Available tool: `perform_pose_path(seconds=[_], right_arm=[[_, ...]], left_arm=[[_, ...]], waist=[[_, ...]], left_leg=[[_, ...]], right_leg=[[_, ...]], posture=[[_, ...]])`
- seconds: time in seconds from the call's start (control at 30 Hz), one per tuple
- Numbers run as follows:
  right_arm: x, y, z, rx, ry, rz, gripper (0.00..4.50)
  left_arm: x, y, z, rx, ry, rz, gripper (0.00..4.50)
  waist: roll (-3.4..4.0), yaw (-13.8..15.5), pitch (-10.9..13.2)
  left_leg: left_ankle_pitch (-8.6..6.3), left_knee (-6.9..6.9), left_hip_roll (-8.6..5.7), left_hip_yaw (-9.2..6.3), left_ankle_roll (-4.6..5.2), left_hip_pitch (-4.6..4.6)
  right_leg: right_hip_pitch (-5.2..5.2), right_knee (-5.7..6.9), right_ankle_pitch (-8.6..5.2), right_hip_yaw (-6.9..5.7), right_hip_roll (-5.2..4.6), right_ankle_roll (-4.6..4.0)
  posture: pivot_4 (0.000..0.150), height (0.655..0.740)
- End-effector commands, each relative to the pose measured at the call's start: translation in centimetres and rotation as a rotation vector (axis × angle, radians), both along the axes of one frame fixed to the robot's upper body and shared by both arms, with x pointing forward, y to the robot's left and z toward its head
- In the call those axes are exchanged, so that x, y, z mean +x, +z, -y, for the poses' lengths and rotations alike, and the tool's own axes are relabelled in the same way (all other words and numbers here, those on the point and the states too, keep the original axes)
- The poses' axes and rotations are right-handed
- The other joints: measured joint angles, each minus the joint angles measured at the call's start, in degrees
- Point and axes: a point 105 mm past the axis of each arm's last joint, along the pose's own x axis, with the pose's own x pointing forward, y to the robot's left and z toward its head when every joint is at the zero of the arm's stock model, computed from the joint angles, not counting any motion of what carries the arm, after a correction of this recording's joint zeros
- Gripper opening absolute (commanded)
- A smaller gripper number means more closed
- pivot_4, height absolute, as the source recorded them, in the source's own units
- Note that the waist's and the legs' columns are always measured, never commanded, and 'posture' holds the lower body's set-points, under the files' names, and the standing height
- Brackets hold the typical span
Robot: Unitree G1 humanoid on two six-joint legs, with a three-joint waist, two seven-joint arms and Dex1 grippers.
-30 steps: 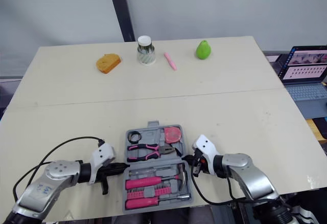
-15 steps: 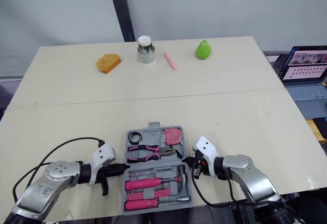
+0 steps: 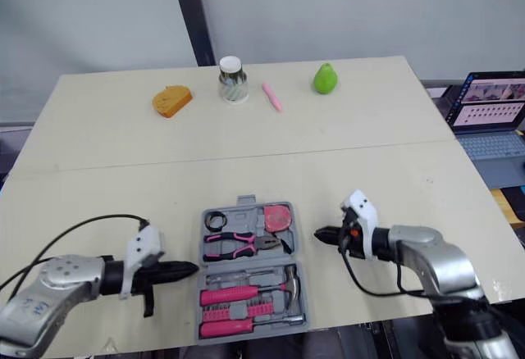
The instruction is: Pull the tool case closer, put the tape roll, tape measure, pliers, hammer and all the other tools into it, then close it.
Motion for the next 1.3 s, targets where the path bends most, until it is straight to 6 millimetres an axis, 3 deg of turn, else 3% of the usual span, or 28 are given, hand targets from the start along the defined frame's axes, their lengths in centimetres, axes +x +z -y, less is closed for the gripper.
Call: perform_pose_path(seconds=[0.03,0.17,0.2,0.5,0.67,1.0,1.17,1.3], right_arm=[[0.7,0.3,-0.2,0.080,-0.056,-0.103,2.34],[1.5,0.0,-1.6,0.115,-0.068,-0.174,4.39],[1.6,0.0,-2.0,0.131,-0.067,-0.187,4.46],[2.7,0.7,-5.4,0.265,-0.012,-0.255,4.46],[2.2,1.3,-6.4,0.310,0.049,-0.263,4.46],[0.8,2.8,-7.1,0.365,0.158,-0.239,4.46],[1.8,0.6,-6.4,0.259,0.074,-0.236,4.46],[2.5,0.5,-6.1,0.253,0.047,-0.225,4.46]], left_arm=[[-2.1,-1.5,1.5,0.031,-0.086,-0.063,0.00],[-3.2,-3.1,1.5,0.107,-0.123,-0.086,0.00],[-3.3,-3.5,1.4,0.122,-0.129,-0.086,0.00],[-3.4,-4.8,0.9,0.155,-0.133,-0.089,0.00],[-3.3,-5.0,0.7,0.148,-0.115,-0.083,0.00],[-3.3,-5.4,0.3,0.149,-0.097,-0.080,0.00],[-3.3,-5.6,0.1,0.149,-0.095,-0.080,0.00],[-3.2,-5.6,0.1,0.147,-0.097,-0.078,0.00]], waist=[[0.01,0.0,0.0],[0.03,0.1,0.0],[0.04,0.1,0.0],[0.11,0.1,0.0],[0.18,0.0,-0.1],[0.23,-0.4,-0.1],[0.29,-0.6,-0.1],[0.40,-0.7,-0.2]], left_leg=[[0.00,-0.01,0.01,0.03,0.00,-0.01],[0.04,-0.01,0.03,0.05,-0.04,-0.03],[0.04,-0.01,0.02,0.06,-0.03,-0.03],[0.03,-0.05,0.02,0.15,-0.01,0.00],[0.03,-0.06,0.02,0.21,-0.01,0.05],[0.03,-0.16,0.04,0.29,-0.02,0.06],[0.03,-0.17,0.04,0.30,-0.02,0.09],[0.03,-0.16,0.04,0.33,-0.02,0.08]], right_leg=[[-0.04,0.03,0.00,0.00,0.00,0.00],[-0.10,0.07,-0.02,0.02,0.01,-0.03],[-0.10,0.07,-0.01,0.03,0.00,-0.03],[-0.11,0.06,0.00,0.05,0.00,-0.06],[-0.11,0.08,0.01,0.08,-0.01,-0.07],[-0.19,0.08,0.01,0.08,-0.01,-0.07],[-0.18,0.08,0.01,0.08,-0.01,-0.07],[-0.19,0.08,0.01,0.09,-0.01,-0.07]], posture=[[0.150,0.7400],[0.150,0.7400],[0.150,0.7400],[0.150,0.7400],[0.150,0.7400],[0.150,0.7400],[0.150,0.7400],[0.150,0.7400]])
